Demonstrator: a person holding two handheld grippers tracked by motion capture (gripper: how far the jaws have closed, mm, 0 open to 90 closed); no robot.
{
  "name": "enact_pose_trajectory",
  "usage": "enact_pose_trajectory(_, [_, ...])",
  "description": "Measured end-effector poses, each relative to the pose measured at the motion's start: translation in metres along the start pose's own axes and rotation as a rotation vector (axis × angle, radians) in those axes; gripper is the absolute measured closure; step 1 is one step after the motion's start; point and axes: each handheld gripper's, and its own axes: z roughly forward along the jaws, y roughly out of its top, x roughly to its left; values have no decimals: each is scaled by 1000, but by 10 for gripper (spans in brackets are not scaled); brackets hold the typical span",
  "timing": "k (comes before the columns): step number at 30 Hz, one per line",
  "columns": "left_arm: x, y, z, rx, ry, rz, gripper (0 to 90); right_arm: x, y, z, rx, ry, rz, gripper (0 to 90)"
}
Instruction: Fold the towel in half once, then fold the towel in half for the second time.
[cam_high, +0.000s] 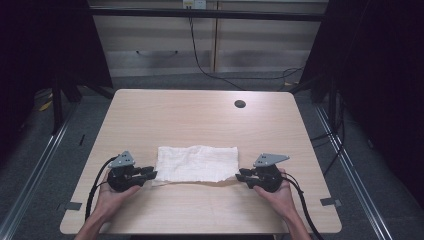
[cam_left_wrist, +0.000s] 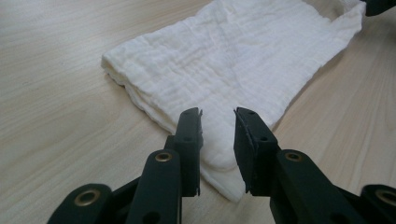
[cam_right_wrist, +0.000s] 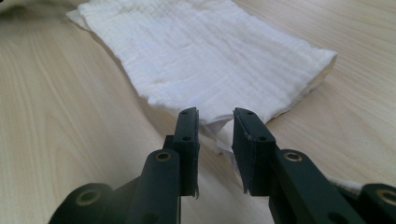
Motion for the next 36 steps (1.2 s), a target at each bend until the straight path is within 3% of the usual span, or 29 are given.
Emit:
enact_pose_trajectory(11, [8,5,-2,-29,15,-38,671,2,2,-7,-29,-1,9,686])
enact_pose_trajectory(19, [22,9,-4,-30,39,-89,626,-17,14,1,-47,-22,31,624])
enact_pose_trajectory(25, [29,17,-6,-66,47,-104,613,-30,27,9,-70,-32,59,600])
enact_pose_trajectory(32, [34,25,2,-63,50,-107,613,-41,35,14,-72,-40,70,589])
enact_pose_trajectory(36, [41,31,10,-39,48,-111,613,-50,39,18,-57,-53,75,571])
